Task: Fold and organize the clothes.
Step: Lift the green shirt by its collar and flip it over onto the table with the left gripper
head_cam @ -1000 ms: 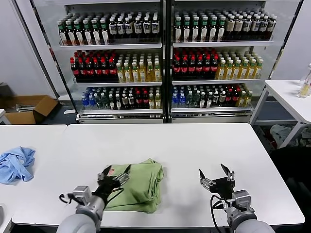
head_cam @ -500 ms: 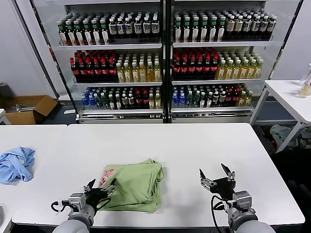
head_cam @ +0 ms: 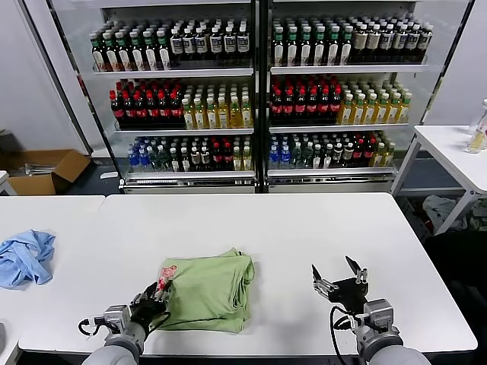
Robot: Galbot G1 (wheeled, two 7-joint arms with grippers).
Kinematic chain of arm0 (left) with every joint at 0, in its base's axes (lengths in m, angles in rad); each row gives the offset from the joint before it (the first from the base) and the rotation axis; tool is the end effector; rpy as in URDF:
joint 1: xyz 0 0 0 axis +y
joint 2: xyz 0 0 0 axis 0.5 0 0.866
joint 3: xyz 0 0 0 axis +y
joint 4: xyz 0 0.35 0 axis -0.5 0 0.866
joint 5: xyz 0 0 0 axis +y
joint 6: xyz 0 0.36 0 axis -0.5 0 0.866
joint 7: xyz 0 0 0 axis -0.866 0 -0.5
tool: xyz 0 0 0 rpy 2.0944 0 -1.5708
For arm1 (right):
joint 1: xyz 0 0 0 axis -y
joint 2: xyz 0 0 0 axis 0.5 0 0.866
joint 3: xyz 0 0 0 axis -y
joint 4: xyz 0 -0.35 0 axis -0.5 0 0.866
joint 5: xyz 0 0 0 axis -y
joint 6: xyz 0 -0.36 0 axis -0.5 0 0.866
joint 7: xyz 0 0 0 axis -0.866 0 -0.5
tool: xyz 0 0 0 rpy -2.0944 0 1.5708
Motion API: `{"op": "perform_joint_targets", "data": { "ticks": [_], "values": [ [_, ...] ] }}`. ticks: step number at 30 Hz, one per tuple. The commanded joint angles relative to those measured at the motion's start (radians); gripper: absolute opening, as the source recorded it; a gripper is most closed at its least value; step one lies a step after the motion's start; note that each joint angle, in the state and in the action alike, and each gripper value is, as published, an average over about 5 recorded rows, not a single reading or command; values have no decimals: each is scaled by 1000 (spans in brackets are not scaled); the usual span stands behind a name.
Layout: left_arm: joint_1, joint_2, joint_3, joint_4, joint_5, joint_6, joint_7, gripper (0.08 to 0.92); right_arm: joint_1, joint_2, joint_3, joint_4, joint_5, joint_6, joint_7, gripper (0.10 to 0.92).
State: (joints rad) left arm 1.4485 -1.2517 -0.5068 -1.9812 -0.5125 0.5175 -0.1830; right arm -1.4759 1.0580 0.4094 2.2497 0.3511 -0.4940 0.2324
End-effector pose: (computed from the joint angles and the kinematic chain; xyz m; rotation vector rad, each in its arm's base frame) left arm 0.2266 0.0595 -0.3109 -0.0205 -2.5781 0.1774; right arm 0.2018 -0.0330 -0.2282 0.2081 -2.8032 0.2351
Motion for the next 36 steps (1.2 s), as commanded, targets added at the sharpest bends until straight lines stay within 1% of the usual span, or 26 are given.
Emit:
{"op": "perform_joint_targets", "data": {
  "ticks": [1, 3, 5, 8, 11, 14, 18, 23, 27, 30, 32, 34, 36],
  "values": [
    [-11, -3, -7, 30, -109, -17, 31, 351, 1, 2, 0, -1, 0, 0, 1, 823],
    [-17, -2, -7, 33, -130, -29, 39, 299, 0, 3, 1, -2, 0, 0, 1, 823],
    [-18, 1, -9, 29, -150, -44, 51, 230, 1, 3, 2, -2, 0, 0, 1, 823],
    [-17, 10, -27, -3, -190, -56, 67, 144, 4, 5, 3, -4, 0, 0, 1, 823],
    [-10, 32, -73, -75, -270, -58, 66, 105, 11, 6, 1, -7, 0, 0, 2, 823],
    [4, 68, -181, -157, -417, -37, 59, 101, 18, 5, -1, -10, 1, 0, 3, 823],
    [16, 120, -405, -208, -672, 28, 30, 101, 23, 5, -1, -16, 1, 0, 3, 823],
    [48, 212, -643, -167, -923, 61, -38, 101, 32, 4, -2, -26, 3, 0, 2, 823],
    [76, 309, -754, -111, -1034, 63, -76, 101, 44, 2, -4, -34, 7, 3, 1, 823],
    [77, 353, -764, -108, -1069, 62, -101, 101, 50, 3, -4, -36, 7, 5, 1, 823],
    [65, 351, -712, -139, -1058, 62, -119, 101, 50, 4, -4, -36, 7, 5, 2, 823],
    [46, 314, -610, -191, -1010, 61, -136, 101, 46, 4, -1, -35, 6, 5, 3, 823],
    [23, 251, -466, -243, -918, 61, -143, 101, 39, 3, 5, -32, 5, 5, 3, 823]
  ]
}}
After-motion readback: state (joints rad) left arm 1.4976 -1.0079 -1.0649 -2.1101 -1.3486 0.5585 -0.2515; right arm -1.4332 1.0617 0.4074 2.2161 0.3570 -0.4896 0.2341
